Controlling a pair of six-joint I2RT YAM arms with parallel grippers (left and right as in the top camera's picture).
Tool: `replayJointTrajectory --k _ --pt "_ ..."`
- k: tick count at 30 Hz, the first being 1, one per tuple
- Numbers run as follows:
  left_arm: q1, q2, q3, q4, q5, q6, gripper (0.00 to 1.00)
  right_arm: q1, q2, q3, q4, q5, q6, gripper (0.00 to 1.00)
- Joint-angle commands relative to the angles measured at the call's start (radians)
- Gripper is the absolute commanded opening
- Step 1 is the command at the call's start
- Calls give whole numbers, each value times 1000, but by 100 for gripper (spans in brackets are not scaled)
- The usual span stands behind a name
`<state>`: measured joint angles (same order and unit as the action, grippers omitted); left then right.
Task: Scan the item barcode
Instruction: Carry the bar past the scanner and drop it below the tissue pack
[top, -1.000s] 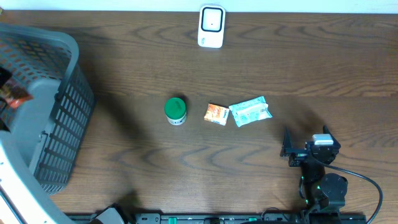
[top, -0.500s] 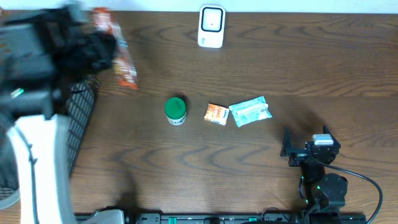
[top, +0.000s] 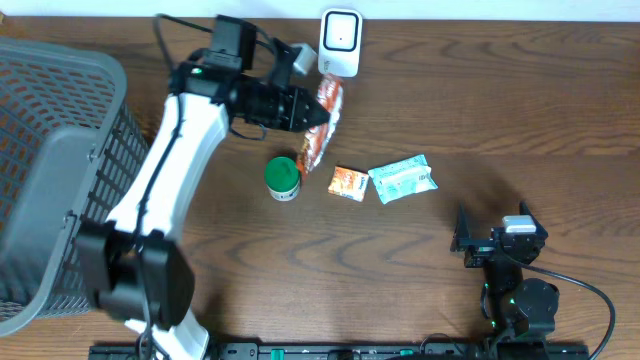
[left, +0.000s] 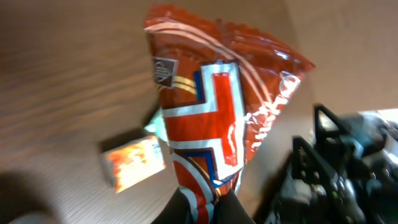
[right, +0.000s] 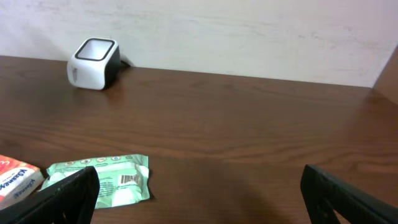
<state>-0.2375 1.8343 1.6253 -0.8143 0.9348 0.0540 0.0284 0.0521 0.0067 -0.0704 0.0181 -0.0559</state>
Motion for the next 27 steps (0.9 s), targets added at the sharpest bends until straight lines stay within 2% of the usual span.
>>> replayJointTrajectory --k 1,4,9,27 --pt "-5 85 -6 -3 248 195 7 -14 -1 -1 -4 -1 -2 99" --pt "-4 180 -6 -3 417 386 7 -14 -1 -1 -4 -1 -2 99" --pt "-5 299 -6 -3 639 562 8 -14 -1 -1 -4 -1 -2 99" --pt "-24 349 -6 20 636 705 8 -14 -1 -1 -4 -1 -2 99"
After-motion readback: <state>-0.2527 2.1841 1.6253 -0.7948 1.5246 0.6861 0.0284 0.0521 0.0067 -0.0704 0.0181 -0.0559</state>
